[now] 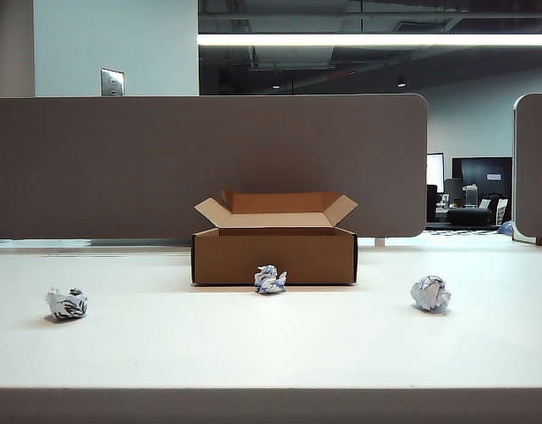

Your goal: Pick up all the paper balls on the table and put them in the paper box.

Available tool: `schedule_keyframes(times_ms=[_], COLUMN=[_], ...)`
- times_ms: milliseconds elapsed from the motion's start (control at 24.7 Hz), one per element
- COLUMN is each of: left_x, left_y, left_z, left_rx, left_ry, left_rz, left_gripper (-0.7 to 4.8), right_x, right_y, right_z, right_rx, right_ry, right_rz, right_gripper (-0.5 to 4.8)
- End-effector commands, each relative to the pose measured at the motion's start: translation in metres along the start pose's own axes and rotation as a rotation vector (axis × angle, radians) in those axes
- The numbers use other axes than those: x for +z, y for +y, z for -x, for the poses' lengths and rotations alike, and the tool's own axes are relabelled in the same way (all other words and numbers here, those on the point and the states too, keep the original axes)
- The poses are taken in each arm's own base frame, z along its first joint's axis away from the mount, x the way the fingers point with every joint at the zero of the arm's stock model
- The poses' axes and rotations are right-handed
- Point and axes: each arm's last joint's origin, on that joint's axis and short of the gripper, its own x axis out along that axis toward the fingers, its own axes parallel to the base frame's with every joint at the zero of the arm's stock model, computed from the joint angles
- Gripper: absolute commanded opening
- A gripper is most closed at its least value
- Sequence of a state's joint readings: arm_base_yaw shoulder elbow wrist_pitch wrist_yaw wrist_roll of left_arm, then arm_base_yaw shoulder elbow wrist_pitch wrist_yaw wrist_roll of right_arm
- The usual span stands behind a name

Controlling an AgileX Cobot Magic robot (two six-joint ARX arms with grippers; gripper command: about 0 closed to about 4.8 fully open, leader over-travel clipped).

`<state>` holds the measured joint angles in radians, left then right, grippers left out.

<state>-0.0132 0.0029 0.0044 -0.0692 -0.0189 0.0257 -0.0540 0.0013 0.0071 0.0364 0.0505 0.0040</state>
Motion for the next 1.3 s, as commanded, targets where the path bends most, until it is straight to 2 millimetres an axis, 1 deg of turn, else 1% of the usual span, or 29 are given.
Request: schedule_keyframes(times_ms=[41,324,405,487,527,568,649,811,892,933,973,1014,1095,1216,1297], left_x=[0.005,0.007,0.009,0.017,0.023,0.041,0.066,0.119,0.140,0.147,0.153,0.164,0.173,0.183,0.184], left_y=[0.000,0.000,0.000,0.000,0.000,0.001,0.002,0.004,0.005,0.004,0.004,0.003,0.002,0.000,-0.001], left_z=[0.000,0.000,0.001,0.003,0.004,0.010,0.020,0.047,0.055,0.055,0.054,0.046,0.036,0.014,0.000], left_rx=[0.005,0.004,0.003,-0.003,-0.007,-0.009,-0.009,-0.003,-0.007,-0.025,-0.051,-0.090,-0.113,-0.178,-0.213], left_ry=[-0.048,-0.068,-0.078,-0.117,-0.144,-0.203,-0.271,-0.407,-0.423,-0.417,-0.406,-0.368,-0.331,-0.252,-0.201], left_rz=[0.001,0.030,0.047,0.074,0.082,0.091,0.091,0.094,0.093,0.090,0.084,0.076,0.075,0.069,0.067], left_gripper=[-0.04,-0.05,-0.05,-0.05,-0.05,-0.05,-0.05,-0.05,-0.05,-0.05,-0.05,-0.05,-0.05,-0.05,-0.05], right_x=[0.000,0.001,0.003,0.014,0.023,0.042,0.064,0.113,0.134,0.142,0.150,0.165,0.174,0.182,0.182], right_y=[0.000,0.000,0.000,0.000,0.000,0.000,0.000,-0.001,-0.001,-0.001,-0.001,0.000,0.001,0.006,0.008], right_z=[0.000,0.000,0.000,0.001,0.003,0.008,0.014,0.032,0.035,0.033,0.030,0.018,0.002,-0.030,-0.046], right_rx=[0.002,0.002,0.003,0.013,0.025,0.041,0.048,0.025,0.018,0.018,0.018,0.017,0.022,0.092,0.105], right_ry=[-0.018,-0.022,-0.038,-0.100,-0.151,-0.230,-0.285,-0.346,-0.357,-0.354,-0.345,-0.298,-0.240,-0.130,-0.063], right_rz=[-0.004,-0.008,-0.061,-0.188,-0.257,-0.294,-0.283,-0.105,-0.068,-0.067,-0.068,-0.066,-0.062,-0.055,-0.053], right_gripper=[-0.01,-0.01,-0.01,-0.01,-0.02,-0.02,-0.02,-0.02,-0.02,-0.02,-0.02,-0.02,-0.03,-0.02,-0.02])
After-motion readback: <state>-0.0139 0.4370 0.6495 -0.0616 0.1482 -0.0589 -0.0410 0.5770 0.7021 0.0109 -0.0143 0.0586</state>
